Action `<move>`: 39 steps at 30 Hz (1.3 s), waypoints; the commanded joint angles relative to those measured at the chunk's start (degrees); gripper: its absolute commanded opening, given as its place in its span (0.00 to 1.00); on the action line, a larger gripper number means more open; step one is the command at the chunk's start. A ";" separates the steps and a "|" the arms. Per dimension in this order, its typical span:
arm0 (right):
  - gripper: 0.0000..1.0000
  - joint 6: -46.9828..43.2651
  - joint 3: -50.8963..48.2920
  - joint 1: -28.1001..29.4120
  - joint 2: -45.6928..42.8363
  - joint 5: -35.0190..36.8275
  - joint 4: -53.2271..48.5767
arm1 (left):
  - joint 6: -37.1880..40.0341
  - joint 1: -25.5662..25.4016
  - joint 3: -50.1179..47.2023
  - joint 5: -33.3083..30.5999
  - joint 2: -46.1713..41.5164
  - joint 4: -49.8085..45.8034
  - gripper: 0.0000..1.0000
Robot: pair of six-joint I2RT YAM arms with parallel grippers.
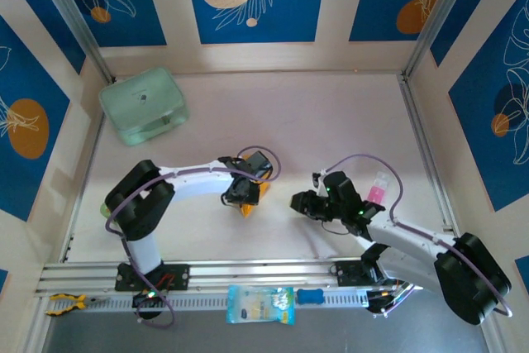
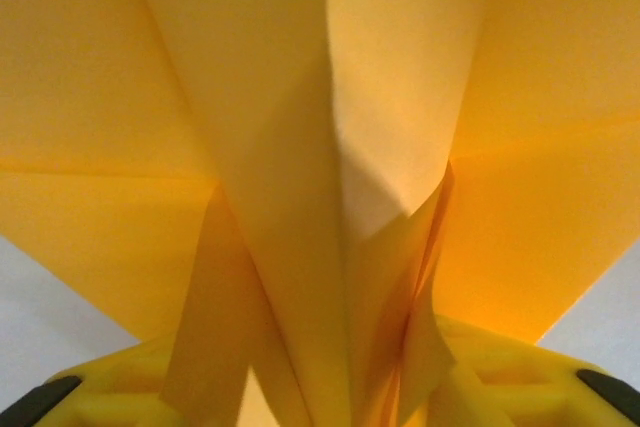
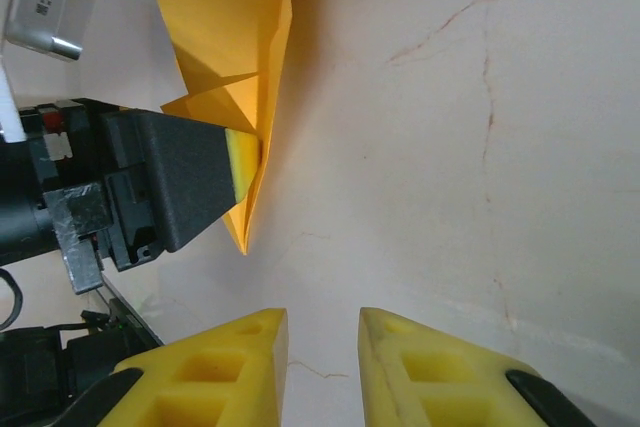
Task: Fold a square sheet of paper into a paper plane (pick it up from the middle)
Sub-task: Move the paper plane to the center of the table, then reset both arms
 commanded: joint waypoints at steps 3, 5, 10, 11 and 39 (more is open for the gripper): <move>0.26 -1.87 -0.30 -2.33 -2.92 -3.31 -3.63 | -5.74 -1.18 1.51 -0.80 1.16 -3.56 0.45; 0.26 -1.97 -0.48 -2.95 -3.87 -3.87 -4.45 | -7.17 -1.27 1.70 -1.21 0.29 -4.11 0.45; 0.27 -2.05 -0.23 -3.88 -6.99 -3.92 -7.29 | -8.83 -2.05 3.08 -2.73 -2.04 -5.26 0.46; 0.27 -2.07 0.07 -4.10 -7.51 -3.92 -8.06 | -9.09 -2.14 3.25 -3.03 -2.48 -5.56 0.47; 0.69 -38.87 17.22 -20.46 -0.86 36.43 -14.20 | 35.25 14.08 -18.63 -29.85 -35.70 24.56 0.95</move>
